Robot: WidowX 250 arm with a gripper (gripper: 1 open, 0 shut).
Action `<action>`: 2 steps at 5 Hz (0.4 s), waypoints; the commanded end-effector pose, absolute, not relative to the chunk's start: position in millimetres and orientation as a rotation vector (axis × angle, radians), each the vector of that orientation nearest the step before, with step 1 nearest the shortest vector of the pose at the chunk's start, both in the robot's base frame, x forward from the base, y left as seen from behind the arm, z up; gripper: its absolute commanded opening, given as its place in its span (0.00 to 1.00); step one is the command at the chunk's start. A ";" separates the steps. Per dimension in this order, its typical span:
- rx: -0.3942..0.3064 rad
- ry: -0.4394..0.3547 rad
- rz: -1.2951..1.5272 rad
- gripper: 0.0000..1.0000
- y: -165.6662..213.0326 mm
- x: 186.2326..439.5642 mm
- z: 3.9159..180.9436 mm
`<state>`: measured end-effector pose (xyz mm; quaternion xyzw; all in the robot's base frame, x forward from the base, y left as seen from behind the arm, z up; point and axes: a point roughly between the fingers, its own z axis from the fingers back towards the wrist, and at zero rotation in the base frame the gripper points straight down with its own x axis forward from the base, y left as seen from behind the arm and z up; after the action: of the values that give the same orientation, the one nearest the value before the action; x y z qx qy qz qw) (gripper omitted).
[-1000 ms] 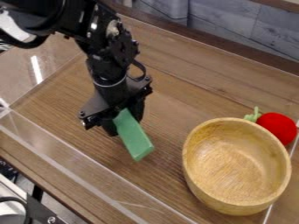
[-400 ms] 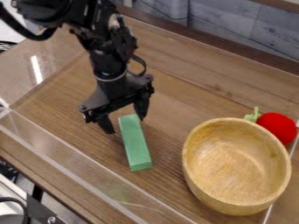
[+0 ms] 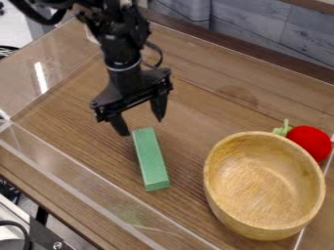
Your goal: Remove the green stick from the brown bowl and put it on the table
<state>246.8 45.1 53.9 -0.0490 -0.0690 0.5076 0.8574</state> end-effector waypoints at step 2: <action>-0.158 -0.176 1.102 1.00 31.2 266.9 90.7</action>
<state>258.4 30.8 74.8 -0.0628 -0.0539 0.5274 0.8456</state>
